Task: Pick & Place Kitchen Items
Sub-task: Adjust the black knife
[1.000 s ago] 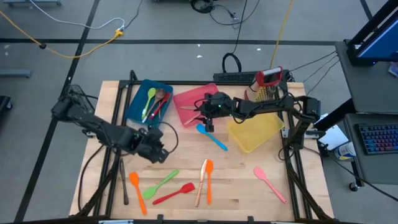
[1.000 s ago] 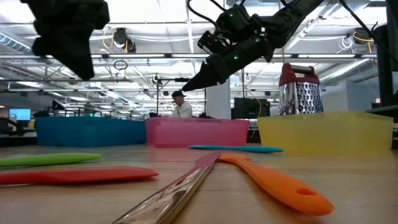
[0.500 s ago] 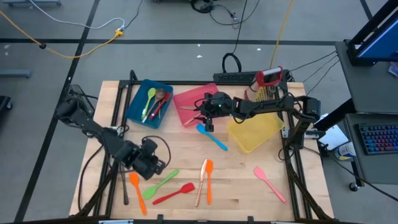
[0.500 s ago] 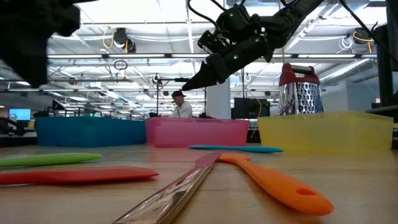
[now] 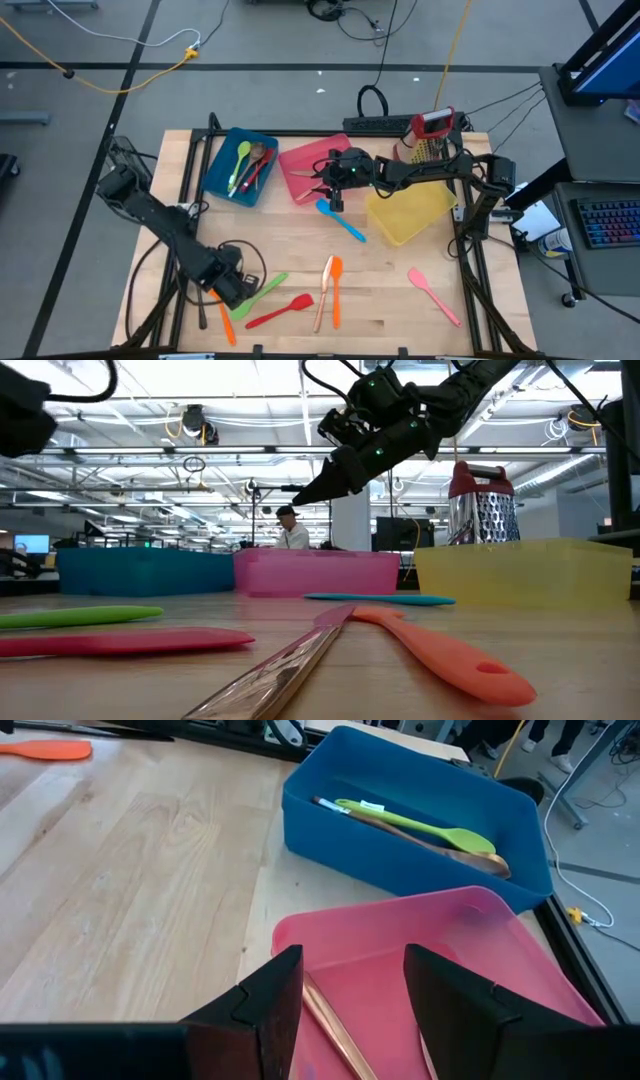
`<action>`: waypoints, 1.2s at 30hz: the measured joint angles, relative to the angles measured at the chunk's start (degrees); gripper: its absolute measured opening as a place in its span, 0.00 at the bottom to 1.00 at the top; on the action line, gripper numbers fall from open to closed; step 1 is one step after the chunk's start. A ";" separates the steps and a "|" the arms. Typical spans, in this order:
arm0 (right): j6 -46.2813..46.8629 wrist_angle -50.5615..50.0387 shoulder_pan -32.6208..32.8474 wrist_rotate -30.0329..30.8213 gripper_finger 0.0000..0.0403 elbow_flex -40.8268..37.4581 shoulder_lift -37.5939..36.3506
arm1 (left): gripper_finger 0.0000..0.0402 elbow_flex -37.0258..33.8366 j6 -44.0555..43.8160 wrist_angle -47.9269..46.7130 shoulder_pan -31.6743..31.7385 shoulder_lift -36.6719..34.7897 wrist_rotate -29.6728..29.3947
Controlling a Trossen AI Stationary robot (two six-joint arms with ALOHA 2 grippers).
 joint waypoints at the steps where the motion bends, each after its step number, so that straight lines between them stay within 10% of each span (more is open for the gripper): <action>1: 0.00 0.00 0.00 0.00 0.42 0.00 0.00 | 0.20 0.00 -1.31 0.00 -0.39 0.04 1.51; 12: -0.02 -0.02 0.00 0.00 0.42 0.00 0.00 | 0.20 0.00 -18.01 -0.22 -8.25 0.04 4.96; 24: -0.01 0.00 0.08 0.00 0.42 0.00 0.00 | 0.20 0.00 -16.60 -4.63 -15.08 0.04 4.85; 36: 0.00 0.61 0.26 -0.04 0.42 0.00 0.00 | 0.20 -0.04 12.91 -3.71 -17.71 6.76 8.72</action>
